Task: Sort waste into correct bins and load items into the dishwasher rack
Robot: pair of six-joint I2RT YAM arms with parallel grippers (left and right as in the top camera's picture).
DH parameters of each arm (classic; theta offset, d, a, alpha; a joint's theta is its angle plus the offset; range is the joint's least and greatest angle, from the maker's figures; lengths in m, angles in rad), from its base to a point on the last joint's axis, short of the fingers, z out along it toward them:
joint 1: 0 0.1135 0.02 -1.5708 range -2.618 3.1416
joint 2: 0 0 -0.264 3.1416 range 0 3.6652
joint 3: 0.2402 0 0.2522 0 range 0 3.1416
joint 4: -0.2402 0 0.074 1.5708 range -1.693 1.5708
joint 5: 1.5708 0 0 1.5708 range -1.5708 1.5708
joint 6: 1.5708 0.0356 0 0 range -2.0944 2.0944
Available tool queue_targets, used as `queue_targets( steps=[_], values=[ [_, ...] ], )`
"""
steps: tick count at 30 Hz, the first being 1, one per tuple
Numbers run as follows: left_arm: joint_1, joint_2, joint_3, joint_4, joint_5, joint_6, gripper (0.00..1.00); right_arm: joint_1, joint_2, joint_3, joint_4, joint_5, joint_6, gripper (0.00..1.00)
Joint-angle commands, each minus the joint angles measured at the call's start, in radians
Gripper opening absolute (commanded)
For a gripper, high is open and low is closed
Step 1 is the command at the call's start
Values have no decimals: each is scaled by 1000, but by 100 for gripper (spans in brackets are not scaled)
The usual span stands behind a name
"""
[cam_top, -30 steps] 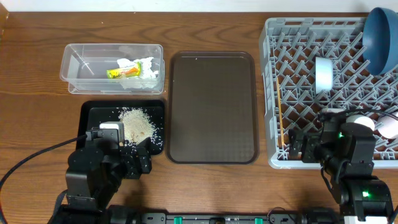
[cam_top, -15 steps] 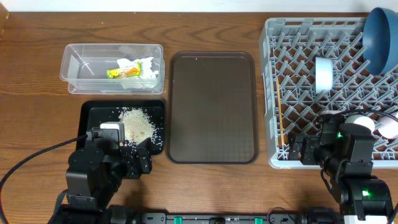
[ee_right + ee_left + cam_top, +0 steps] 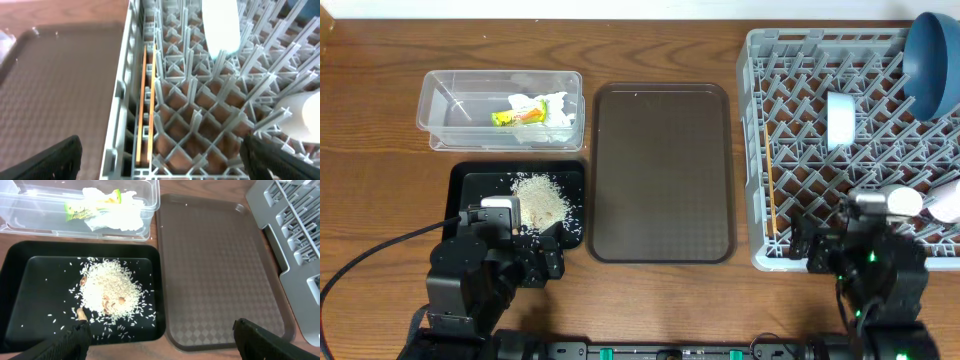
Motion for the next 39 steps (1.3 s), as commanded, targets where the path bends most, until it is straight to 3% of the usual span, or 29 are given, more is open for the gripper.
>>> queue_targets(
  steps=[1,15,39],
  values=[
    [0,-2,-4,1,3,6,93,26,-102,-123,99,14,-16,99],
    [0,-2,-4,1,3,6,94,94,-431,-542,615,75,-16,99],
    [0,-2,-4,1,3,6,94,43,-430,-540,591,29,-16,99]
  ],
)
